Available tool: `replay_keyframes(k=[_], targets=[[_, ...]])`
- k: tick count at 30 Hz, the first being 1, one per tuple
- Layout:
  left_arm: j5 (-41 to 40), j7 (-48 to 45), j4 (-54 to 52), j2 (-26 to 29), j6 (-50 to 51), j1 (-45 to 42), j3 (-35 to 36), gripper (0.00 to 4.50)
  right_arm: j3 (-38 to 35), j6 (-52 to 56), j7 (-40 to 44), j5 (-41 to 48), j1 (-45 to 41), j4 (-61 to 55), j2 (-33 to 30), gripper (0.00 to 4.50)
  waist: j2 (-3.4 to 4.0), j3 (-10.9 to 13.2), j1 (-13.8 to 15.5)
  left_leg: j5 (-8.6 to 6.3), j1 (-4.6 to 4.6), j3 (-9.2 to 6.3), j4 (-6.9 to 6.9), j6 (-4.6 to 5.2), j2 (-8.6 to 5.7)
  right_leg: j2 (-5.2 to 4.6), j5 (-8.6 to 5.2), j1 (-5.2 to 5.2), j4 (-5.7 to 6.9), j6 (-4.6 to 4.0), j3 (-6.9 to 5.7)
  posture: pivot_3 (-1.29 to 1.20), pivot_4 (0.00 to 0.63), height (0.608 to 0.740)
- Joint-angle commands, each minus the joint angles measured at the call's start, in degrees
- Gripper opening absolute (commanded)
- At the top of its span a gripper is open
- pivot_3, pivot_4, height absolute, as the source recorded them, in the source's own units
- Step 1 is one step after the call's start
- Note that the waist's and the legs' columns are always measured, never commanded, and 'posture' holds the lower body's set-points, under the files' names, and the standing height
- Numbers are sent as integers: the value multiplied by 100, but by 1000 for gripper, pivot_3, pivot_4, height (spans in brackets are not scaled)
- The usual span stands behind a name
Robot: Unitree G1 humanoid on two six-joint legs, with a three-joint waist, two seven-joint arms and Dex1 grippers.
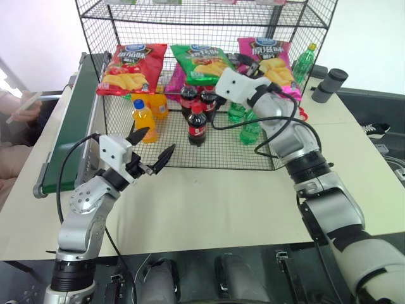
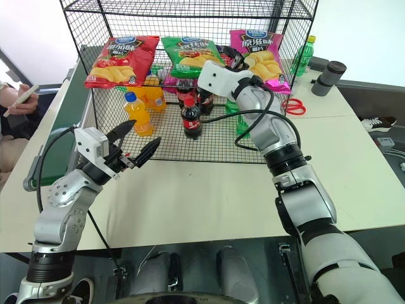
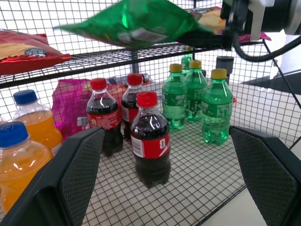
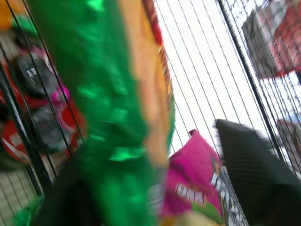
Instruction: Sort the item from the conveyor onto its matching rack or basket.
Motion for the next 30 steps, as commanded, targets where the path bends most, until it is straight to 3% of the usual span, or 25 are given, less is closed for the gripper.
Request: replay_keyframes(k=[1, 18, 30], targets=[[58, -44, -167, 28, -110, -29, -94, 4500, -140, 141, 142, 207, -47, -447, 55, 3377, 0, 0, 1, 0, 0, 0, 0, 0, 0, 0, 0, 0, 0, 0, 0, 0, 150, 740], [96, -6, -141, 0, -143, -41, -182, 4500, -231, 257, 955, 1168, 314, -946, 119, 3377, 0, 0, 0, -16, 0, 0, 0, 27, 0, 0, 0, 0, -1, 0, -1, 0, 150, 740], [142, -7, -136, -31, -152, -43, -205, 4500, 35, -79, 986, 968, 540, -932, -9, 3377, 0, 0, 3, -16, 0, 0, 0, 28, 0, -1, 0, 0, -1, 0, -1, 0, 150, 740]])
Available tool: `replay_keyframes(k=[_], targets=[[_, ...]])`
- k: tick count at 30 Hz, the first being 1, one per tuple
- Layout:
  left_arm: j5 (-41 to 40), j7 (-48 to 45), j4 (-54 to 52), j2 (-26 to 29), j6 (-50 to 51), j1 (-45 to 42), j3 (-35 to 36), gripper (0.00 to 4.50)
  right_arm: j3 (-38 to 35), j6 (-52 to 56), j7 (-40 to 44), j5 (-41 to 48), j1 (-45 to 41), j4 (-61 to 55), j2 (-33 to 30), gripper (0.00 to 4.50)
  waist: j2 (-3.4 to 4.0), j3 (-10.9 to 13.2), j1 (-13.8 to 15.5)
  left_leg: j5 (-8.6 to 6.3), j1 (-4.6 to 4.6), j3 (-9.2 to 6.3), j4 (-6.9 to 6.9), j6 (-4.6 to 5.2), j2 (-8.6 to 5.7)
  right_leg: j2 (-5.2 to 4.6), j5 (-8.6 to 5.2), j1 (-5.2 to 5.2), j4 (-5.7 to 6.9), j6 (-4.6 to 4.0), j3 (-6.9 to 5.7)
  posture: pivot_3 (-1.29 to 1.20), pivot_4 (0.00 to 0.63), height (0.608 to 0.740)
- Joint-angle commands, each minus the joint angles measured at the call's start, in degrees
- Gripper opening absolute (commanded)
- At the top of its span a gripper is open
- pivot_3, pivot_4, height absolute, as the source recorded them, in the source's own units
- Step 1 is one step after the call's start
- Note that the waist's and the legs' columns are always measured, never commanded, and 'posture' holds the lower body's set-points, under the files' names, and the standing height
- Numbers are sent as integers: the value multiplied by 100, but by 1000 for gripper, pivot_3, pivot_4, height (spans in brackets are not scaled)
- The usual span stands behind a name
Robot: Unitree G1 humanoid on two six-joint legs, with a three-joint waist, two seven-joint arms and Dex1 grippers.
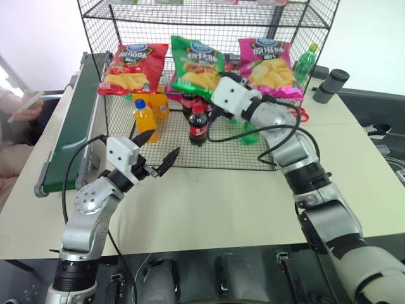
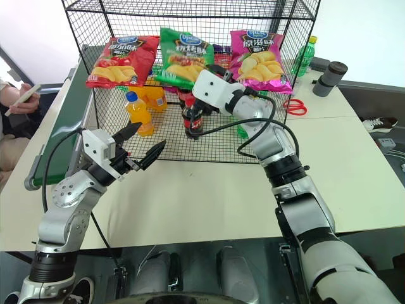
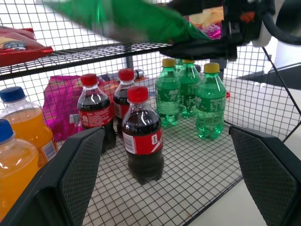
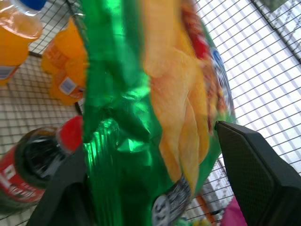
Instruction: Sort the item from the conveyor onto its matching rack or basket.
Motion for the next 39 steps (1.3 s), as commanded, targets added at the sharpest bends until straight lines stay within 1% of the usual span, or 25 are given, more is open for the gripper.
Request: replay_keyframes(k=[1, 8, 14, 20, 26, 27, 28, 33, 34, 39], targets=[[21, -2, -134, -23, -146, -47, -25, 4500, 63, -247, -91, -215, -100, -160, -116, 3377, 0, 0, -1, 0, 0, 0, 0, 0, 0, 0, 0, 0, 0, 0, 0, 0, 150, 740], [37, 20, -111, -7, -168, -69, -1, 4500, -29, -359, -108, -149, -2, -251, -122, 3377, 0, 0, 0, 0, 0, -1, 0, 0, 0, 1, 0, 0, 0, 0, 0, 0, 150, 740], [40, 10, -98, -17, -183, -61, -31, 4500, 129, -571, 112, -242, 296, -536, -252, 3377, 0, 0, 4, 0, 0, 0, 0, 0, 0, 0, 0, 0, -1, 0, 0, 0, 150, 740], [50, 6, -73, -21, -187, -118, -51, 4500, 57, -673, 18, -349, 284, -709, -283, 3377, 0, 0, -1, 0, 1, -2, 0, 0, 1, 2, 0, 0, 0, 0, 0, 0, 150, 740], [62, -12, -48, -19, -201, -133, -63, 4500, -8, -668, -36, -240, 277, -870, -209, 3377, 0, 0, 3, 0, 0, -1, 0, 0, 0, 1, 0, 0, 0, 0, 0, 0, 150, 740], [61, -10, -44, -25, -198, -148, -70, 4500, -15, -673, -18, -192, 271, -861, -184, 2864, 0, 0, 2, 0, 0, -1, 0, 0, 1, 1, 0, 0, 0, 0, 0, 0, 150, 740], [63, -12, -38, -29, -203, -156, -76, 4500, 1, -685, 9, -184, 257, -837, -180, 2556, 0, 0, 3, 0, 0, -1, 0, 0, 0, 1, 0, 0, 0, 0, 0, 0, 150, 740], [95, -15, -19, -29, -220, -171, -99, 4500, -6, -745, 20, -106, 175, -713, -136, 113, 0, 0, 2, 0, 0, -1, 1, 0, 0, 1, 0, 0, 0, 0, 0, 0, 150, 740], [94, -12, -21, -32, -217, -170, -97, 4500, -1, -764, 16, -104, 165, -675, -129, 18, 0, 0, -1, 0, 1, -1, 0, 0, 0, 1, 0, 0, 0, 0, 0, 0, 150, 740], [115, 9, -19, -34, -233, -159, -105, 4500, 11, -952, -206, -251, -40, -292, -130, 18, 0, 0, 0, 0, 0, 0, 1, 0, 0, 1, 0, 0, 0, 0, 0, 0, 150, 740]])
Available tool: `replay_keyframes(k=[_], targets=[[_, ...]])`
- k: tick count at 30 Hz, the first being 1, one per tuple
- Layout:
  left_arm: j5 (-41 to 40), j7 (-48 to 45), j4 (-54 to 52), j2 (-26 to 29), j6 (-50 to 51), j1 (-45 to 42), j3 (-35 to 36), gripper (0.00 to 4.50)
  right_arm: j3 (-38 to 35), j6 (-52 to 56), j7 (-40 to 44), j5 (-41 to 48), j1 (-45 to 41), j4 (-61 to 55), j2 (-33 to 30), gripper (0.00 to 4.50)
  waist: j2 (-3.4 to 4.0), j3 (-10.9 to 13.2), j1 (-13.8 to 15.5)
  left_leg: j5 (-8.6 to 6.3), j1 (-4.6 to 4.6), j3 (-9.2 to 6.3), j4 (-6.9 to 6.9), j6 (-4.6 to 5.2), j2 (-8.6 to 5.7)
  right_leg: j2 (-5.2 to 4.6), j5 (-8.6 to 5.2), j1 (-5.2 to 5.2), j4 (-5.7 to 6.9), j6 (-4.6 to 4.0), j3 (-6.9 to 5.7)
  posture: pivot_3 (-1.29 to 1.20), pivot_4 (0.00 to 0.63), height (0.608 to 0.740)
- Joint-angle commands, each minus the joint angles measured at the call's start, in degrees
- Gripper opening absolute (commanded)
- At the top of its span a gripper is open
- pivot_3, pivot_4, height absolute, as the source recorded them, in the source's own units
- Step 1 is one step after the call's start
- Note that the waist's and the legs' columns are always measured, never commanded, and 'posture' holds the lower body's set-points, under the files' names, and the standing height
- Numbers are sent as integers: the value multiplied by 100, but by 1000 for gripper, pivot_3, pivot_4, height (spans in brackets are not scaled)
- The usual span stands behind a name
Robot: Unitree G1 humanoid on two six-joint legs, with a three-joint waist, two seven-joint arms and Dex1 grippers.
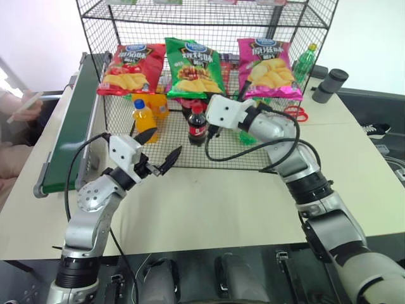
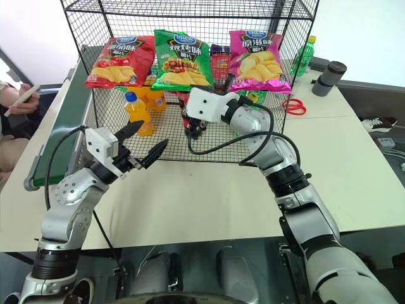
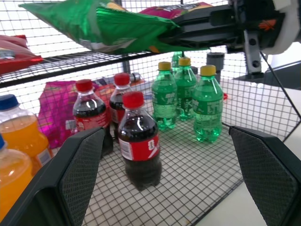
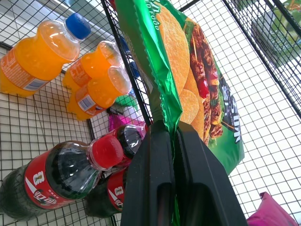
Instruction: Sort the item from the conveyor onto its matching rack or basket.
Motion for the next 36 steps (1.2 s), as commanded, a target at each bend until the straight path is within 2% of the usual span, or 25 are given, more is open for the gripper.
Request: replay_keyframes(k=[1, 9, 14, 15, 16, 19, 26, 30, 32, 35, 36], targets=[[11, 14, -94, -26, -140, -38, 24, 4500, -157, -209, -303, -55, -433, 240, 28, 18, 0, 0, -5, 0, 0, 0, 0, 0, 0, 0, 0, 0, 0, 0, 0, 0, 150, 740], [33, 24, -101, -47, -161, -52, -8, 4500, -43, -609, -766, -294, -1026, 1264, 38, 18, 0, 0, -4, 0, 0, 1, 0, -1, 0, -1, 0, 0, -1, 0, 0, 0, 150, 740], [34, 28, -129, -26, -157, -26, 20, 4500, -63, -907, -591, -162, -946, 1419, -21, 18, 1, 1, -3, 1, -1, 2, 0, -1, 0, -1, 0, 0, -1, 0, 0, 0, 150, 740], [36, 26, -130, -26, -160, -17, 17, 4500, -83, -914, -583, -149, -931, 1414, -25, 650, 1, 1, -3, 1, 0, 2, 0, -1, 0, -1, 0, 0, -1, 0, 0, 0, 150, 740], [37, 23, -131, -27, -162, -12, 13, 4500, -108, -909, -538, -105, -914, 1391, -22, 915, 1, 1, -3, 1, 0, 1, 0, -1, 0, -1, 0, 0, -1, 0, 0, 0, 150, 740], [45, 18, -143, -30, -168, -2, -8, 4500, -199, -853, -294, 111, -760, 1042, -41, 2278, 1, 1, -3, 1, 0, 1, 0, -1, 1, -1, 0, 0, -1, 0, 0, 0, 150, 740], [105, -11, -84, -11, -247, -14, -37, 4500, -384, -599, 60, 450, -51, 71, -180, 2278, 0, 0, 5, 0, -1, 1, 0, -1, 0, -2, 0, 1, -1, 0, 0, 0, 150, 740], [242, -77, -145, 148, -225, 78, -74, 4500, -981, 363, 368, 1522, 649, -1019, -22, 2278, 0, 0, 16, 0, -1, -2, 0, -1, 0, -2, 0, 2, -1, 0, -1, 0, 150, 740], [-192, -389, -188, 306, 9, 190, 97, 4500, -1348, 949, 787, 2412, 1041, -1749, -93, 2278, 0, 0, 15, 0, -1, -1, -1, -1, 1, -2, 0, 2, -1, 1, -1, 0, 150, 740], [-668, -731, -288, 691, 355, 420, 447, 4500, -2038, 1936, 1332, 4079, 1503, -2801, -245, 3032, 1, 1, 13, -2, 0, -2, -1, 3, 4, 0, 0, 2, -1, 1, -3, 0, 150, 740], [-740, -730, -310, 789, 463, 469, 538, 4500, -2180, 2230, 1425, 4442, 1604, -3041, -317, 3468, 1, 1, 9, -5, -1, -3, -2, 8, 6, 0, 0, 2, -1, 1, -3, 0, 150, 740]])
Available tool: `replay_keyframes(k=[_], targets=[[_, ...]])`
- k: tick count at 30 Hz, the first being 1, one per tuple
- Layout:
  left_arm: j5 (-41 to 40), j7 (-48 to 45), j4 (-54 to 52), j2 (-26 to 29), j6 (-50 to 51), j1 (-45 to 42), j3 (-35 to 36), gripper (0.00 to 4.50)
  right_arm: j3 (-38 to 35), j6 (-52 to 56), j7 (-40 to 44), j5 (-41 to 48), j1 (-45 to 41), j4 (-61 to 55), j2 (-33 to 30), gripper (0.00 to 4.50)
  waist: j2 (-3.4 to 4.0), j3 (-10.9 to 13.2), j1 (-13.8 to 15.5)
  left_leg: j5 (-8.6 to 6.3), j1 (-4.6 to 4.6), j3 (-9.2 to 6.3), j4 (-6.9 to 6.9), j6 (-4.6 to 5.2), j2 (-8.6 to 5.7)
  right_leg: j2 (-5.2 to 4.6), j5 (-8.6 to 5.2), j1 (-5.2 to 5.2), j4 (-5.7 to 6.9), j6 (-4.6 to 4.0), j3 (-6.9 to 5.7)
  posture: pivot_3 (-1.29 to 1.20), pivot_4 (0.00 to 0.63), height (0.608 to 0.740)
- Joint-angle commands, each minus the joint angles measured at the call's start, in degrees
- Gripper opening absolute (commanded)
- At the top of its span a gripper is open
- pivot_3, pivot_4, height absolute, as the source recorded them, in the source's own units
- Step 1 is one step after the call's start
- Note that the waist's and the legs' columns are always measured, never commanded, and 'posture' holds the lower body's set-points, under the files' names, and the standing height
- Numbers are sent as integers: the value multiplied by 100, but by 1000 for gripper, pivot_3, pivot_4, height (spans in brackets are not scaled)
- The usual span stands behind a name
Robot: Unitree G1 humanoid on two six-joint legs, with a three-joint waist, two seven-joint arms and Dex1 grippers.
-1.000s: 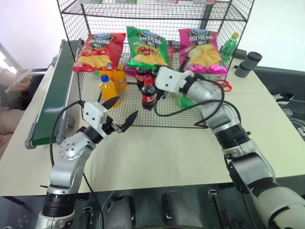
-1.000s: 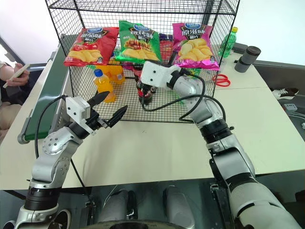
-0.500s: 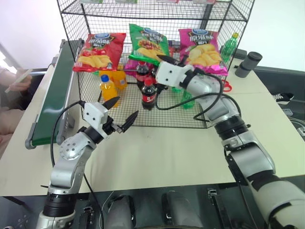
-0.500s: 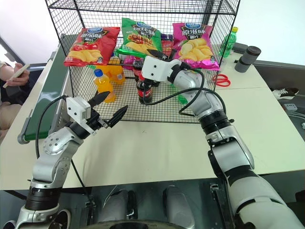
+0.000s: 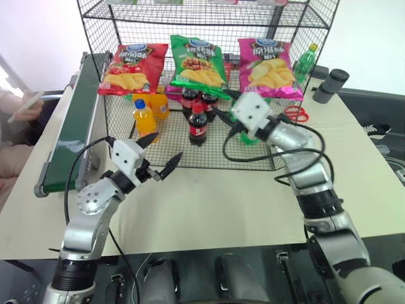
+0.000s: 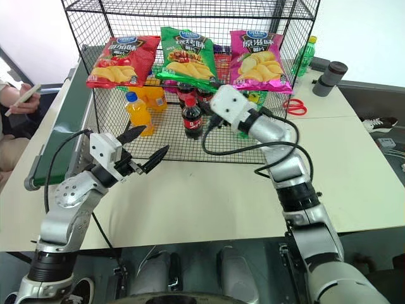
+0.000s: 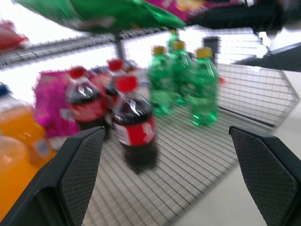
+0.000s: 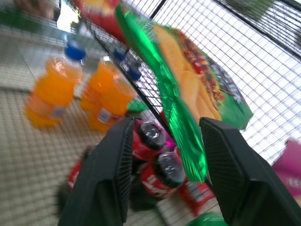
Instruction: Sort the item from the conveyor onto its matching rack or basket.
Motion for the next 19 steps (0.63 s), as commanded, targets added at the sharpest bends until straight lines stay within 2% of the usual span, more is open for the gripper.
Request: replay_keyframes(k=[1, 2, 5, 9, 14, 19], targets=[[-362, -151, -272, 312, 230, 118, 515, 4500, -689, 891, 411, 1478, 210, -1090, -278, 3950, 0, 0, -2, -1, 2, 1, 0, 2, 1, 0, 0, 0, 0, 0, 0, 0, 150, 740], [-434, -192, -210, 410, 239, 200, 705, 4500, -848, 1172, 663, 1892, 602, -1357, -495, 4446, 0, 0, -3, -2, 3, 0, 0, 3, 1, 0, 0, 1, 1, 0, -1, 0, 150, 740], [-552, -217, 10, 712, 432, 460, 1225, 4500, -1207, 1391, 1309, 2287, 2060, -1853, -1121, 4446, -24, -15, 90, -6, 6, -11, -4, 8, -2, -4, -2, 16, -9, -2, -10, 0, 150, 740], [-695, -333, 14, 939, 576, 621, 1493, 4500, -1558, 1117, 1452, 2378, 2950, -1875, -1320, 4446, 9, 6, 120, -12, 7, -3, -1, 19, -9, -12, -5, 9, -16, -2, 7, 0, 150, 740], [-695, -430, 151, 1110, 674, 806, 1713, 4500, -1732, 1014, 1649, 2410, 3433, -1826, -1482, 4446, -2, 1, 137, -12, 15, 0, 12, 21, -11, -10, -13, 23, -15, -20, 7, 0, 150, 740], [-568, -625, 373, 1139, 390, 854, 1719, 4500, -1628, 998, 1643, 2390, 3354, -1761, -1485, 4446, -2, 1, 137, -12, 13, 0, 8, 21, -10, -6, -10, 18, -15, -15, 6, 0, 150, 740]])
